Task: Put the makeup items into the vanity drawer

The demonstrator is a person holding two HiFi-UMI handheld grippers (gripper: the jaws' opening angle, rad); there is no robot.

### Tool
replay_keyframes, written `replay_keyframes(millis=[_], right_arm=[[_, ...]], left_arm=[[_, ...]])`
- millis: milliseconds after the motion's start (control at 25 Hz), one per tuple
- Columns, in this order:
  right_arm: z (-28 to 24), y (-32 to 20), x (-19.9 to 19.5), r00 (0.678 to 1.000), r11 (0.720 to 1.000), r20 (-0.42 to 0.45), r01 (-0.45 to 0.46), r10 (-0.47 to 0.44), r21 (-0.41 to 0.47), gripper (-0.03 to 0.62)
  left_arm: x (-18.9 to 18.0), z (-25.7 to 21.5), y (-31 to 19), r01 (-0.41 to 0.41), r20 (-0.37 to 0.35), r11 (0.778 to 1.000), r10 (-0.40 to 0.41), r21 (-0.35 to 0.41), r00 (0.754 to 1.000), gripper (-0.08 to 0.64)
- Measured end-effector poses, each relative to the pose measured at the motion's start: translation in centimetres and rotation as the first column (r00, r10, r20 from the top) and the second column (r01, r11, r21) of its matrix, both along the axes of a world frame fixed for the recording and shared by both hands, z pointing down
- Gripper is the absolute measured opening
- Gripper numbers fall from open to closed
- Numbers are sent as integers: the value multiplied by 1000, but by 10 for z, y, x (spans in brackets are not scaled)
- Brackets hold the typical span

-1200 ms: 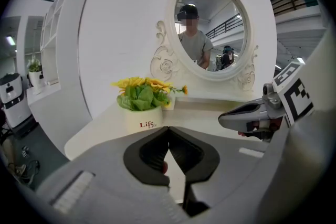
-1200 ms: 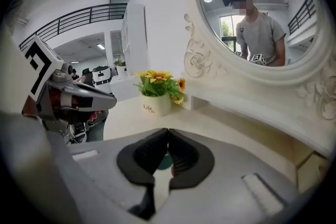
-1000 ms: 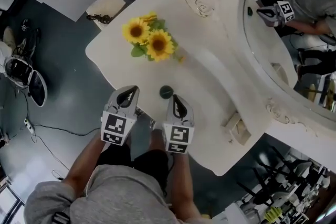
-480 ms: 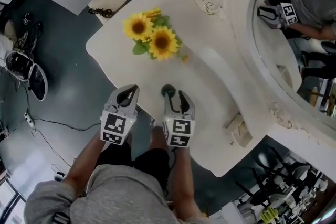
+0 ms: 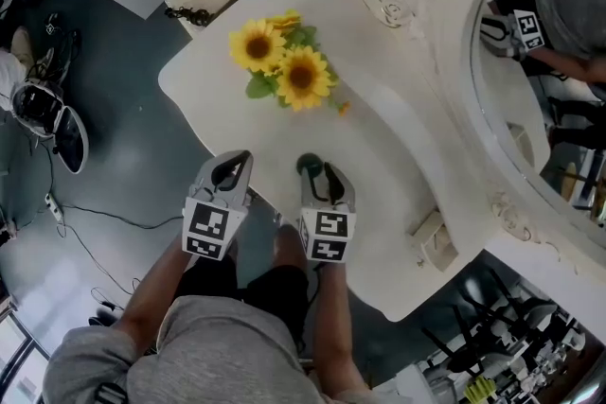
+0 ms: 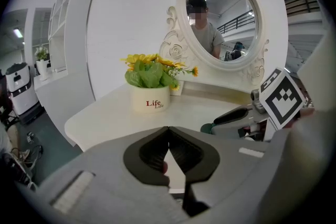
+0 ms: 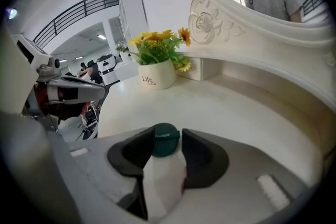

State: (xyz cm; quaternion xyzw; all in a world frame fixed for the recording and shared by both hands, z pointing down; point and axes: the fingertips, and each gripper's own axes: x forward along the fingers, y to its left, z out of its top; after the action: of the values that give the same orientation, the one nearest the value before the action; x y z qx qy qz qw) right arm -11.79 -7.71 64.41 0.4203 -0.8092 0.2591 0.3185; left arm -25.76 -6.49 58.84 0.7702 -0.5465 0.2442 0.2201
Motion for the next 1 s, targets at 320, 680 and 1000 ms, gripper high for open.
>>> replay_keyframes(millis=[320, 680, 1000], right_arm=[[3, -2, 5, 999, 1000, -52, 3, -3, 9, 54], [-18, -7, 12, 999, 998, -52, -11, 15, 59, 21], [-66, -14, 35, 996, 987, -40, -68, 74, 147, 20]], left_arm=[[-5, 1, 2, 6, 3, 1000, -6, -4, 1000, 11], [6, -17, -7, -14, 0, 999, 14, 32, 1000, 11], [30, -55, -20, -63, -9, 993, 64, 99, 998, 11]])
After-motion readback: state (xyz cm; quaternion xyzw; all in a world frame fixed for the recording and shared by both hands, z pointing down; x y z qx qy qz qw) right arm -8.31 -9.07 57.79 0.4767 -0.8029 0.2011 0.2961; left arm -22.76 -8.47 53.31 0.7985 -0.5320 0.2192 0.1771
